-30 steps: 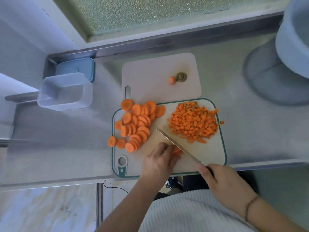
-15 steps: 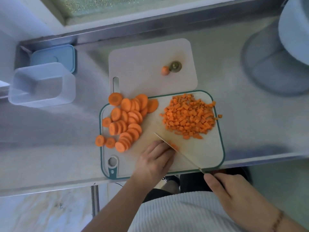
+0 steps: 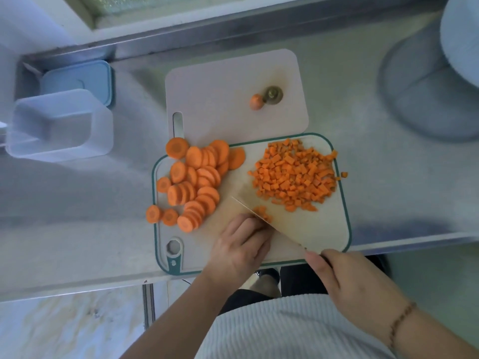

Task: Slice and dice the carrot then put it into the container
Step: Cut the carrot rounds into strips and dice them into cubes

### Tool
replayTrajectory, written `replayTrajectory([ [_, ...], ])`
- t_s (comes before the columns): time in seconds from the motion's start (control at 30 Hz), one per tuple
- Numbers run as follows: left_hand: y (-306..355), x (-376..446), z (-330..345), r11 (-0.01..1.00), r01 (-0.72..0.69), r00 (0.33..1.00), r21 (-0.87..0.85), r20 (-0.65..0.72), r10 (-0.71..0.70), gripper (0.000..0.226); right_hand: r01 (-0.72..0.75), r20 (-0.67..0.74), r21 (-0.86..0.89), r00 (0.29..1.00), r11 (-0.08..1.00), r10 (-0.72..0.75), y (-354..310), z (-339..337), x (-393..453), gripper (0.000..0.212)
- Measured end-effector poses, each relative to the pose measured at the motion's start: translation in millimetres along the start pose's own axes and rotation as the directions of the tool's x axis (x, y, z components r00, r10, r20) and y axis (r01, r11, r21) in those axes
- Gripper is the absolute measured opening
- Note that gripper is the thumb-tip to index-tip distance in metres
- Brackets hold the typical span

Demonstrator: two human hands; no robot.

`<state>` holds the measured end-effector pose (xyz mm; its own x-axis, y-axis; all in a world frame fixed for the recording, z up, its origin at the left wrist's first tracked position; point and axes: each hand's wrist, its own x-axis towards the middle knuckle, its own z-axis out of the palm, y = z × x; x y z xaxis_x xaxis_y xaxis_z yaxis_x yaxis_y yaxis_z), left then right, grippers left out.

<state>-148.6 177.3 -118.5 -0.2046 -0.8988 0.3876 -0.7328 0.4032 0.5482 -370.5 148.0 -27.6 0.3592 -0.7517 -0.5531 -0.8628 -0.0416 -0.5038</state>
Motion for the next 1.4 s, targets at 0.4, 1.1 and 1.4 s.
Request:
replayTrajectory([
  [0.4,5,-4,1,0.995,0.096,0.99,-0.002,-0.1,-0.095,0.007,-0.005,0.045,0.055,0.999,0.998,0.002,11,-6,-28,0.074],
  [1.1,7,-10,-1,0.991,0.134,0.985,-0.017,-0.103,-0.135,0.005,-0.016,0.023,0.146,1.0,0.989,0.013,-2,-15,1,0.06],
  [1.4,5,-12,0,0.994,0.106,0.987,-0.019,-0.116,-0.107,0.013,0.01,0.038,0.046,0.999,0.999,-0.012,9,-2,-23,0.083],
])
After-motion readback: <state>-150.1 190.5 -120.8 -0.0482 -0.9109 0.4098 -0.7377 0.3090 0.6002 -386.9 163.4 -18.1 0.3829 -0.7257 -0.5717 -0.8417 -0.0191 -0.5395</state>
